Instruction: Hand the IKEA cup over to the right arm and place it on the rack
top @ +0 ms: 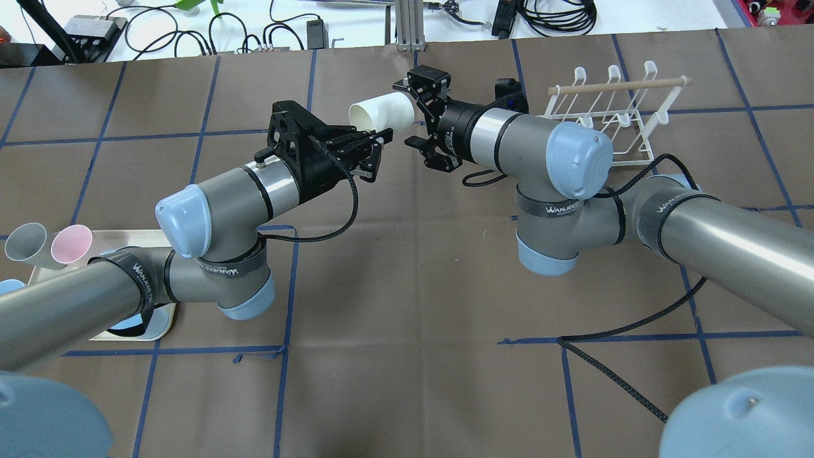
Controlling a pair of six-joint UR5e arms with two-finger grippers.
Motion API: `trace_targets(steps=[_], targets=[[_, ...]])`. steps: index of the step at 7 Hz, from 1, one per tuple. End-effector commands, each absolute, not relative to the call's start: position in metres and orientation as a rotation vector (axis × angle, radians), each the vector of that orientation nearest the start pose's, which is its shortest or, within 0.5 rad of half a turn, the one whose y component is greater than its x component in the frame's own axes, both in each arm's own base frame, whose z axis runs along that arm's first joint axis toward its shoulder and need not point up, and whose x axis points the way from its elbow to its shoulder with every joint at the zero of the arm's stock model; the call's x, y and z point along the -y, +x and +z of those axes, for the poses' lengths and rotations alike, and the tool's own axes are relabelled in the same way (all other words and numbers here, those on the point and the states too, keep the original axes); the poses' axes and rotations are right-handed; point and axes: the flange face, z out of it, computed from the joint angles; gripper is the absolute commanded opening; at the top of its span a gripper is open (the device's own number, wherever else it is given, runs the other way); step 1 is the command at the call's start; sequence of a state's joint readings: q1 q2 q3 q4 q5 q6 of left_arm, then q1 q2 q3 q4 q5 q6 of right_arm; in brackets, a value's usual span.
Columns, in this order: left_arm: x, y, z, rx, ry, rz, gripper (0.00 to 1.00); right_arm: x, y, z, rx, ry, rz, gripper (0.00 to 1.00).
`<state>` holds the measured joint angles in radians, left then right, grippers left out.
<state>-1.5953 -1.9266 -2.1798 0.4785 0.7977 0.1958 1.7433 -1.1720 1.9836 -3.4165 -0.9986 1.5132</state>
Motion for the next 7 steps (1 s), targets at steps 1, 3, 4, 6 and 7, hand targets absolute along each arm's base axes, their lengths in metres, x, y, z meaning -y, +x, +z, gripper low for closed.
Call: trace_targets(steps=[1, 3, 4, 6, 7], targets=[[0.4759, -0.2146, 0.2933, 2.056, -0.751, 1.350, 0.00, 0.5149, 0.2915, 0.3086, -1.787, 0.975, -0.307, 0.99], [0.4756, -0.2153, 0.2933, 2.056, -0.746, 1.346, 0.00, 0.5148, 0.2926, 0.3084, -1.788, 0.970, -0.305, 1.00], [0.4748, -0.2153, 0.2932, 2.052, -0.743, 1.352, 0.00, 0.5139, 0.2942, 0.3085, -1.790, 0.967, -0.303, 1.00], [0.4750, -0.2153, 0.2941, 2.050, -0.738, 1.354, 0.00, 0.5131, 0.2961, 0.3075, -1.793, 0.963, -0.297, 1.00], [0.4750, -0.2153, 0.2941, 2.050, -0.738, 1.354, 0.00, 0.5138, 0.2958, 0.3056, -1.795, 0.969, -0.298, 1.00]])
